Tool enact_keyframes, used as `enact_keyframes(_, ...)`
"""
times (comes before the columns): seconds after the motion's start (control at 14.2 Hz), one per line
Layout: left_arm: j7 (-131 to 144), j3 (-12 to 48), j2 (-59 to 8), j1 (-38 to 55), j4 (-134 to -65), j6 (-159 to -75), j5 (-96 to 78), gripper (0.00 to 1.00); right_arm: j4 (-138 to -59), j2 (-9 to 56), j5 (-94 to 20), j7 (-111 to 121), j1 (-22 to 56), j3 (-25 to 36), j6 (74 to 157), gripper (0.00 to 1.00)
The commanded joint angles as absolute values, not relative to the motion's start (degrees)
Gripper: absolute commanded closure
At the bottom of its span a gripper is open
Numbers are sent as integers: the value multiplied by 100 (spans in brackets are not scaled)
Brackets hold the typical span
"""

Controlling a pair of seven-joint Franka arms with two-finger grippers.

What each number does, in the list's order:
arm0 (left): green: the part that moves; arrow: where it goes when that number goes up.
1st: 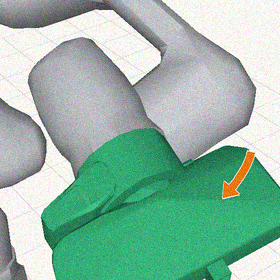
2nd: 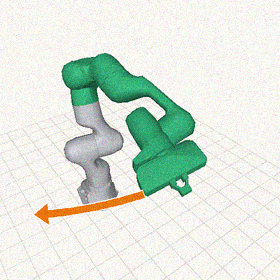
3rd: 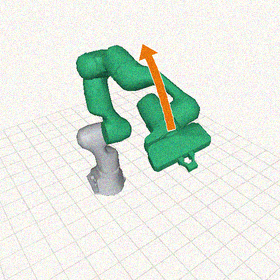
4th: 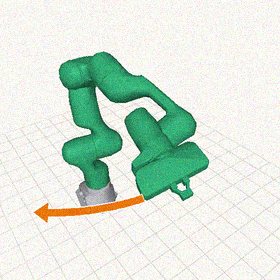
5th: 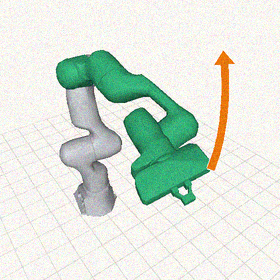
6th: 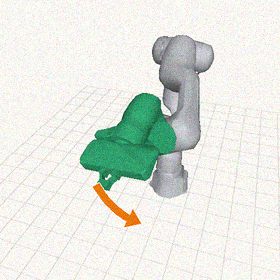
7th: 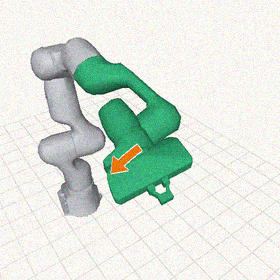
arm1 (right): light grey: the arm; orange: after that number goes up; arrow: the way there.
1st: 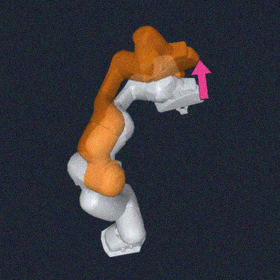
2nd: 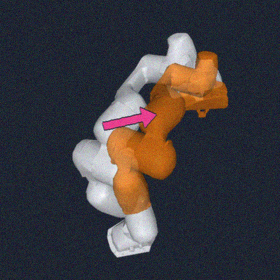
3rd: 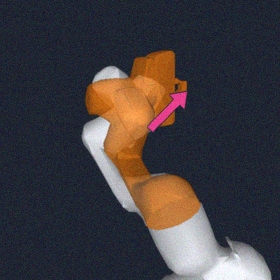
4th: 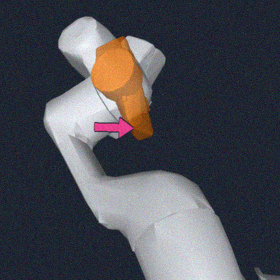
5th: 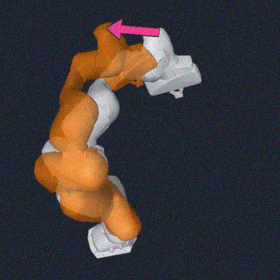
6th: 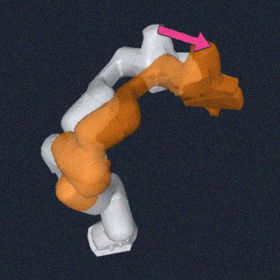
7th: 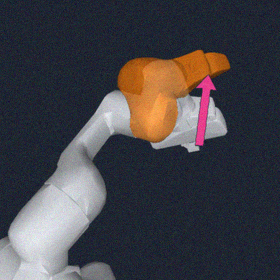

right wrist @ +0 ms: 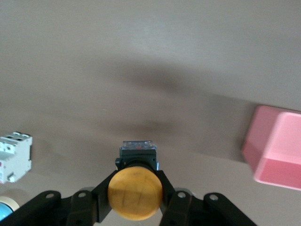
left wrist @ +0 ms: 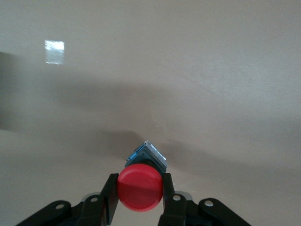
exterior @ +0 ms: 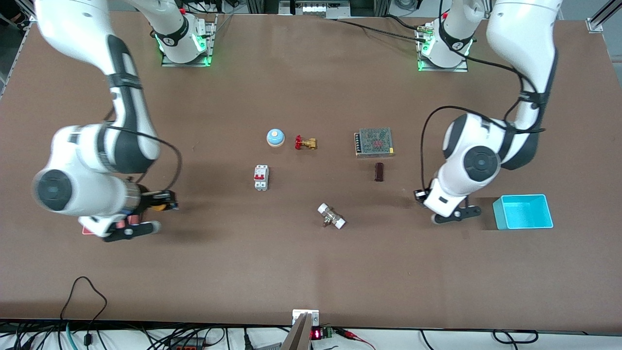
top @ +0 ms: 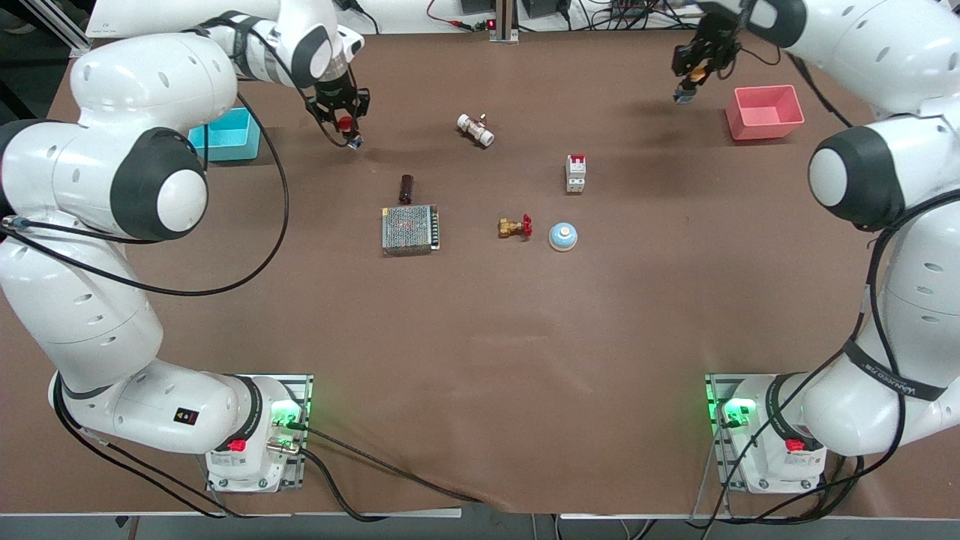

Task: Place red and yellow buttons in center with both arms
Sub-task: 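Lift both buttons out of the trays and carry them toward the table middle, then place the red button with the left gripper while the right gripper carries yellow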

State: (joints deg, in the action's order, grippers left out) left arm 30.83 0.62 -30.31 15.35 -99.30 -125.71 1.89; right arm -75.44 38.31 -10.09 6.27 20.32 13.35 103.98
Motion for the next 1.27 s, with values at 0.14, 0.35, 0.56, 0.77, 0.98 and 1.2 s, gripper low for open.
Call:
enact_keyframes(0.14, 3638, -9, -3304, 1898, -9967, -12990, 176, 70, -7594, 4218, -1090, -516, 2697, 1380, 10845, 76)
enact_keyframes(0.35, 3700, -9, -3349, 1934, -9976, -13017, 167, 53, -7603, 4464, -1107, -1019, 2952, 1380, 11091, 76)
enact_keyframes(0.56, 3639, -9, -3261, 1864, -9932, -12990, 132, 26, -7603, 4640, -1107, -1431, 3102, 1380, 11223, 75)
enact_keyframes(0.77, 3586, -26, -2937, 1671, -9914, -12929, 132, 15, -7611, 4737, -1099, -1766, 3252, 1380, 11320, 74)
enact_keyframes(0.98, 3254, -61, -2515, 1469, -9888, -12483, 149, 8, -7664, 4781, -1090, -1775, 3270, 1380, 11382, 70)
enact_keyframes(1.2, 2516, -70, -1962, 1117, -9888, -11867, 149, 1, -7760, 4808, -1090, -1775, 3278, 1380, 11470, 62)
